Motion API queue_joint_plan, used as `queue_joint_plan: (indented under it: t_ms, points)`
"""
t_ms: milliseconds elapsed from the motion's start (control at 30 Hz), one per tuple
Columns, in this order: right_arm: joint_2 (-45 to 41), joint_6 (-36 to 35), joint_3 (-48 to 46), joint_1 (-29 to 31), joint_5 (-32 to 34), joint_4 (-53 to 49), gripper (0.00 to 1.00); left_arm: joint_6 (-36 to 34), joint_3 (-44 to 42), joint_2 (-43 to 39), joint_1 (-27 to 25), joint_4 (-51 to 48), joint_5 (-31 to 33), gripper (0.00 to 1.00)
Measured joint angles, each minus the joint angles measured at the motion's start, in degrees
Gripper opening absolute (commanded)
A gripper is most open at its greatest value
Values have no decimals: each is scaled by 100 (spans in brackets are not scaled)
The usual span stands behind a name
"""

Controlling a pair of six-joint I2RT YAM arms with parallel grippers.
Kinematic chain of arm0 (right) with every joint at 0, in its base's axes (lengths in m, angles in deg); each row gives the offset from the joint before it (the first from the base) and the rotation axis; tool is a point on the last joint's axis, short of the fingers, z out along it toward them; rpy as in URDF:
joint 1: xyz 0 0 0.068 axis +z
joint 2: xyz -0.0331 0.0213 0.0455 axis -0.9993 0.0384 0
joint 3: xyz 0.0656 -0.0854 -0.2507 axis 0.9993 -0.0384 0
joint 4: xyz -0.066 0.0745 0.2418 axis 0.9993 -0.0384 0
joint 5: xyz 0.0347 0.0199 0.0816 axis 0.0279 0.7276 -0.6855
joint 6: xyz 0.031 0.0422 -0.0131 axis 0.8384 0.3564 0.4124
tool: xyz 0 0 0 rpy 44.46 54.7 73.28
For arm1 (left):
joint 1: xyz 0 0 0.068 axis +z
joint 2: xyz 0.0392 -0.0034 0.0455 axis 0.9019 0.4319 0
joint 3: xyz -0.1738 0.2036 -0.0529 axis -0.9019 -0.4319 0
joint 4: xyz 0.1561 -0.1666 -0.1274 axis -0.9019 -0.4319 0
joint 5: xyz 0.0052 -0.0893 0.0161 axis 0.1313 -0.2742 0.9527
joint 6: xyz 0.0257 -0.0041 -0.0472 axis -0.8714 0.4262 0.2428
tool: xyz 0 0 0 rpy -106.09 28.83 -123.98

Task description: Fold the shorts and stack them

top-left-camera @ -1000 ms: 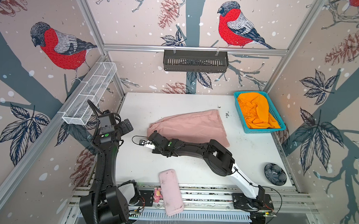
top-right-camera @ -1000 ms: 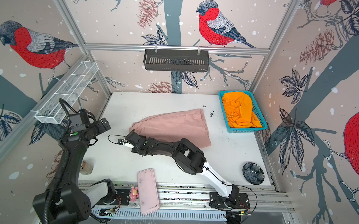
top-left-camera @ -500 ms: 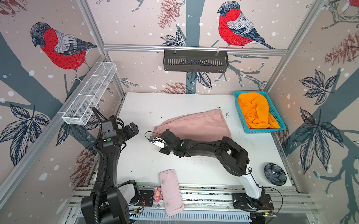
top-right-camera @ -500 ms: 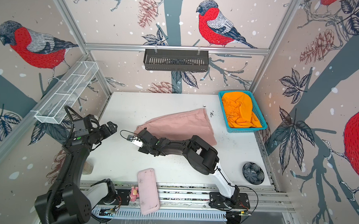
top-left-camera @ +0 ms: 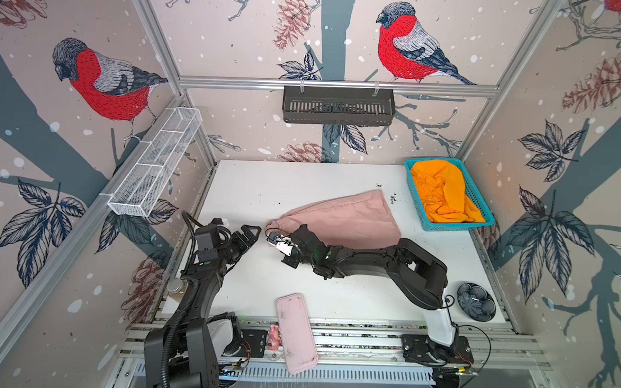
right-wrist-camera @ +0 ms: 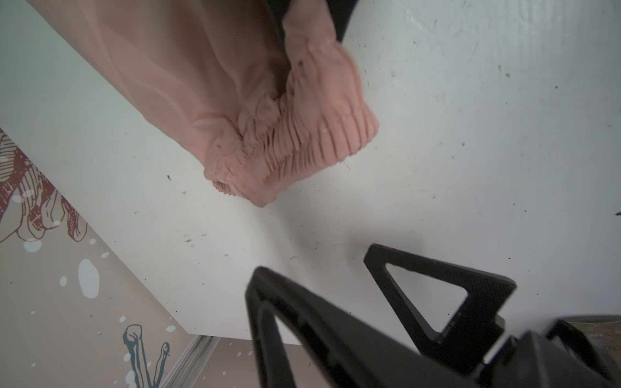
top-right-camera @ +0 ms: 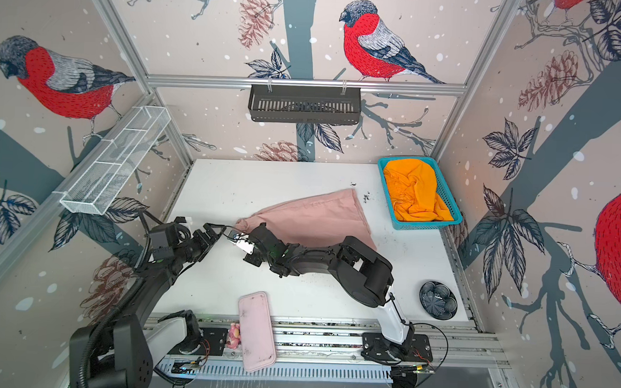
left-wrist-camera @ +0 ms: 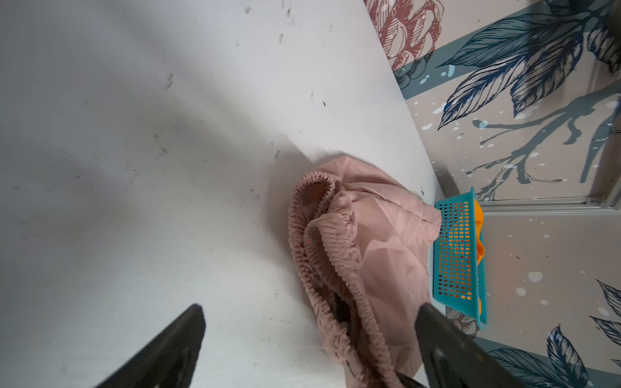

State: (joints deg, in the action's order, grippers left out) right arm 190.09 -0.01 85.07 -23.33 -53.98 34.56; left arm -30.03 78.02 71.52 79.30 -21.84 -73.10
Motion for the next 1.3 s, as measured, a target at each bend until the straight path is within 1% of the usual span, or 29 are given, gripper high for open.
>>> queue_joint_plan:
  t_ms: [100, 533, 700, 733, 767, 833, 900, 933, 1000, 1067, 1100, 1133, 1200, 1233, 1300]
  points:
    - [0, -13, 0, 42, 0, 39, 1, 251, -55, 166, -70, 409, -46, 98]
    - [17, -17, 42, 186, 0, 293, 1, 688, -232, 1104, -409, 1613, -267, 98]
    - [111, -42, 138, 278, 20, 304, 1, 695, -127, 1283, -809, 1884, -286, 97]
    - [125, -48, 144, 295, 42, 280, 1, 671, -87, 1300, -885, 1888, -264, 94]
    - [131, -61, 153, 308, 52, 243, 1, 619, -46, 1320, -955, 1878, -229, 85]
    - [131, -66, 153, 334, 70, 195, 1, 485, 44, 1346, -1056, 1805, -168, 58]
    - [131, -83, 151, 358, 74, 181, 1, 310, 144, 1353, -1099, 1644, -131, 29]
    - [131, -83, 144, 361, 74, 188, 1, 232, 190, 1351, -1106, 1541, -118, 23]
    - [131, -81, 103, 361, 92, 243, 1, 22, 284, 1311, -1119, 1276, -87, 19]
    - [122, -76, 66, 367, 92, 310, 2, -87, 363, 1239, -1121, 1036, -48, 8]
    - [107, -76, 46, 369, 94, 343, 6, -142, 393, 1193, -1123, 920, -9, 4]
    - [96, -76, 37, 372, 92, 348, 13, -238, 417, 1158, -1123, 828, 17, 0]
    - [96, -35, 37, 376, 90, 376, 45, -420, 525, 1097, -1123, 557, 81, 0]
    - [85, -39, 37, 378, 74, 391, 52, -476, 597, 1091, -1130, 407, 129, 0]
    - [-7, -37, 7, 382, 46, 389, 61, -645, 767, 1097, -1132, 98, 199, 0]
